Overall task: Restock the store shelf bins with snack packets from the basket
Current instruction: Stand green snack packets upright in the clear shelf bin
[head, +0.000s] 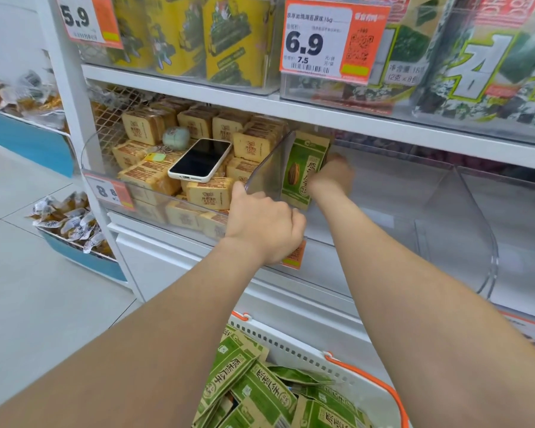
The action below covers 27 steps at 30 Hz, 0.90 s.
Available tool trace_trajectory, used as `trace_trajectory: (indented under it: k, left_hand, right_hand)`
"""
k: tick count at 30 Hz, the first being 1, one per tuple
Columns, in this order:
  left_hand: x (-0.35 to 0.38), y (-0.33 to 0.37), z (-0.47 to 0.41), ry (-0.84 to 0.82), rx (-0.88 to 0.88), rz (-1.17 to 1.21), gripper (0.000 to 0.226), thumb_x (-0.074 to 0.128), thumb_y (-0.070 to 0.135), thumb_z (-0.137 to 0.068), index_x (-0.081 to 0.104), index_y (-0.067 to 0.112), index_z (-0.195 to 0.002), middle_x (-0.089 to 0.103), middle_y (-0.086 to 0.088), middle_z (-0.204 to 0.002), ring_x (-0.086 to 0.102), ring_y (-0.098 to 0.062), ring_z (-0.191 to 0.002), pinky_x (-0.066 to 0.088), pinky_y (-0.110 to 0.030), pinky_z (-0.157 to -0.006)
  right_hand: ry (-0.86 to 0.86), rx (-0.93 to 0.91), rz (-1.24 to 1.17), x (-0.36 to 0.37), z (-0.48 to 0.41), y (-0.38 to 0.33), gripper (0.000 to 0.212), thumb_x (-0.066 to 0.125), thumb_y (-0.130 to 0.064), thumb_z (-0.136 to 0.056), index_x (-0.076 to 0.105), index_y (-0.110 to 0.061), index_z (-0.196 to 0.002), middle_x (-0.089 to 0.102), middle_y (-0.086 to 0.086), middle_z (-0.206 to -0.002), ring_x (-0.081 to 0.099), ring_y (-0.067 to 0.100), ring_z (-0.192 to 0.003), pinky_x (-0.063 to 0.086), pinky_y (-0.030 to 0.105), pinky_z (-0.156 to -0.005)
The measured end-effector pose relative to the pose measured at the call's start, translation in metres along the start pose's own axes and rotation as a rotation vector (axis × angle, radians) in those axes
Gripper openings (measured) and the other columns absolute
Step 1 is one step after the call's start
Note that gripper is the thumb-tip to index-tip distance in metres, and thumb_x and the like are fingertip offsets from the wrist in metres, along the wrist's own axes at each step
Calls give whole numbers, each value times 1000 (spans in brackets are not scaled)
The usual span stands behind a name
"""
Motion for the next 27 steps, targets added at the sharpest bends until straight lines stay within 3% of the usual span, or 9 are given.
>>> trace_trajectory:
  k: [4,7,10,15,20,27]
  left_hand:
    - [1,1,0,-15,3,17,49,22,36,-103,32,20,-57,48,0,-68,41,-26,-75,28,-52,-99]
    - [2,0,-1,-35,-3,10,49,22,38,-103,38,21,-60,64,-2,-76,43,-27,-76,27,-53,-100]
    - [3,0,-1,-48,-13,-2,50,21,39,-103,48,21,-65,70,-5,-81,45,-27,-76,26,-54,-101]
    - [1,1,-1,-48,-16,-1,48,21,40,-104,51,22,-71,70,-6,-84,44,-27,-77,26,-54,-102]
    - [2,-1,0,-44,-18,7,48,20,41,-104,50,22,-71,69,-6,-84,44,-27,-76,26,-54,-101]
    - [3,-2,0,-61,-12,17,49,19,42,-103,51,22,-72,63,-2,-81,45,-26,-79,26,-56,-102]
  right_hand:
    - [-53,49,-56,3,3,5,49,71,-11,-90,45,-11,-131,55,15,-130,61,31,-113,45,30,-73]
    - [-96,17,-86,5,5,4,67,74,-16,-84,37,-11,-140,59,11,-127,63,30,-113,49,30,-76]
    - [-158,-67,-77,6,10,1,56,69,-15,-86,47,-19,-137,65,0,-116,64,24,-107,48,28,-76]
    - [-432,-169,57,16,20,1,56,59,-5,-91,50,-20,-144,50,5,-144,51,23,-129,42,22,-92]
    - [-457,-166,38,22,16,6,61,58,-7,-91,47,-21,-149,39,10,-150,47,29,-135,42,32,-113]
    - [-573,-117,82,22,20,13,62,57,-15,-93,42,-27,-153,42,8,-154,44,30,-137,45,38,-111]
Point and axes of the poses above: each hand's wrist, its own z-axis away from the middle knuckle, its own x-axis out of the palm, y = z × x, the point moved 4 cm from there along -z, towards the middle knuckle
